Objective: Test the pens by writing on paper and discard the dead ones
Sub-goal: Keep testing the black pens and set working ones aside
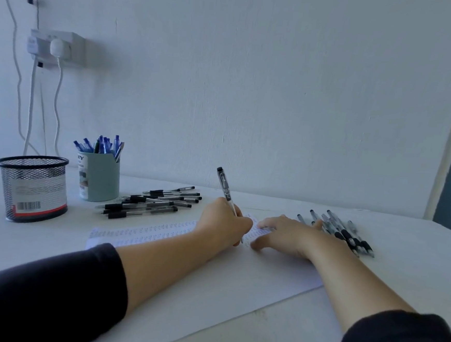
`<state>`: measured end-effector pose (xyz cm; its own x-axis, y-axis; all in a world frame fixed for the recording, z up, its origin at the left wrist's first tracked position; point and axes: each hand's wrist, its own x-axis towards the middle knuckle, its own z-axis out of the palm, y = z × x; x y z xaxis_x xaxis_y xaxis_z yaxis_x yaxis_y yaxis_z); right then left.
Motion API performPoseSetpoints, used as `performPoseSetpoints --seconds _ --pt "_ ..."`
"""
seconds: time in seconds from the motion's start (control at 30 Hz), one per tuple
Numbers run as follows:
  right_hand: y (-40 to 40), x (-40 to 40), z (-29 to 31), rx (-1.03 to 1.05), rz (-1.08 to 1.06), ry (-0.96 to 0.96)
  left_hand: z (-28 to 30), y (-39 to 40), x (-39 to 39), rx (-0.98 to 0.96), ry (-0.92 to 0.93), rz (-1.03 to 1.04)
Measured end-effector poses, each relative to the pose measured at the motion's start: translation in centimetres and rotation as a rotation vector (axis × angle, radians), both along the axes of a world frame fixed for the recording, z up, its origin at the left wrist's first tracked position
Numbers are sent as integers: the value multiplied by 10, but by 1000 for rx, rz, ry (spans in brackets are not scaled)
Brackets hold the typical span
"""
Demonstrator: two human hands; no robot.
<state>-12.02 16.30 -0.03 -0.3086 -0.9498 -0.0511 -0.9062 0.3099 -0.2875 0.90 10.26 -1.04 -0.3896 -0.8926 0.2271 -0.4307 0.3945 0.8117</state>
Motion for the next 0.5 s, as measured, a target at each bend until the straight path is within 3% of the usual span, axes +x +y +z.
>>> performPoseSetpoints --seconds 0.5 --pt "-13 -10 -10 -25 -31 -15 1 1 0 -43 -29 -4"
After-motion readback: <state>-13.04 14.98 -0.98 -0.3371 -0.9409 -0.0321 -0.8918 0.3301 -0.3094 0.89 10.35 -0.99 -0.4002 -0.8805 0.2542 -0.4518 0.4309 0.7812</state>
